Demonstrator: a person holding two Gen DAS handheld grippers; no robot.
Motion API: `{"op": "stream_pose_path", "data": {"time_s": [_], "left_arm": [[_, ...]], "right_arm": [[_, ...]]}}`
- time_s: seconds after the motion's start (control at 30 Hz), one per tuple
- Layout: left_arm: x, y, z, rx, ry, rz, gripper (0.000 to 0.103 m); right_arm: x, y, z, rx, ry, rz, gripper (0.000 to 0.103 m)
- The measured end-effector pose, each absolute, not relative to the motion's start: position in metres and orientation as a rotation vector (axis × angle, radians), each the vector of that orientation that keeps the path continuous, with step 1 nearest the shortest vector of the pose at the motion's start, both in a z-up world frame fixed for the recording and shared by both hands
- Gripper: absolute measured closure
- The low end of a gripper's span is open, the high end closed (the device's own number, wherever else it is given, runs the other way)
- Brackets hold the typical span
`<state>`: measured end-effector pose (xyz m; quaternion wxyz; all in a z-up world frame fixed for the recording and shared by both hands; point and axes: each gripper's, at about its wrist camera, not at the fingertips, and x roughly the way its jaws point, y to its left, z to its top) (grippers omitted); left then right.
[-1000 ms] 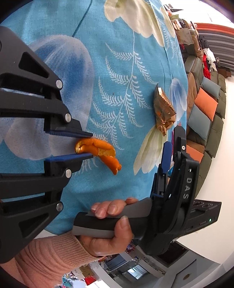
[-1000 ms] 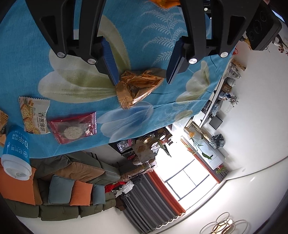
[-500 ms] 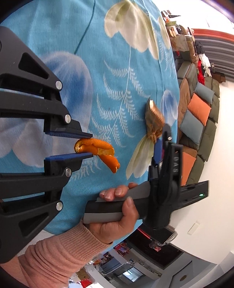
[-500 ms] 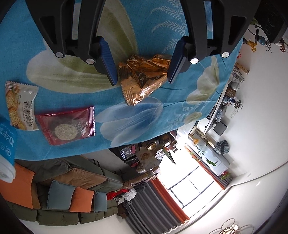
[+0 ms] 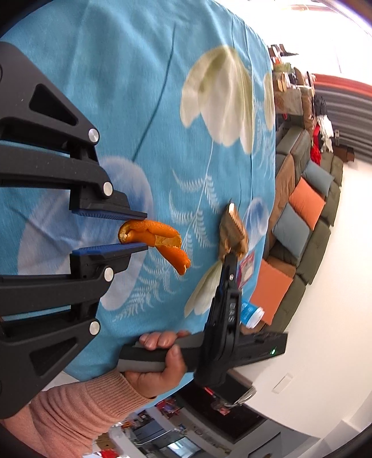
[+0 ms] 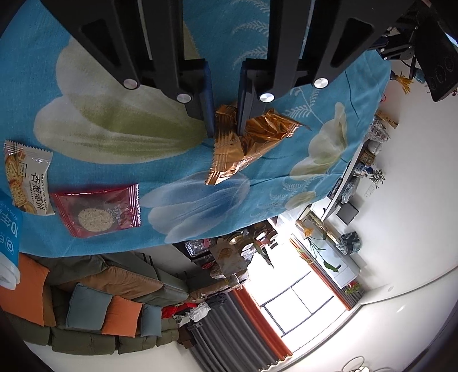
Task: Collect trash
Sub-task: 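Grasp the orange peel piece with the left tool while the right tool grasps the gold foil wrapper, then lift the orange peel and gold foil wrapper and carry both toward the teal bin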
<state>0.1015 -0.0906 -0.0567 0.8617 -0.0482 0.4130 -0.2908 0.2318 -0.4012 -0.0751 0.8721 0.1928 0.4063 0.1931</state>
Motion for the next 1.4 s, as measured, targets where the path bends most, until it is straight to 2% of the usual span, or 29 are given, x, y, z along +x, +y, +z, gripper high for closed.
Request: {"op": "stream_pose_path", "data": {"time_s": [0.53,1.4], "left_arm": [[0.088,-0.034,-0.051,-0.137,0.831,-0.505,0.087],[0.061,0.023,-0.043,-0.163,0.782,-0.38,0.087]], "right_arm": [[0.183,-0.365,-0.053,0.427,0.762,0.535,0.09],[0.153,-0.304,-0.055,0.455,0.775,0.654,0.09]]}}
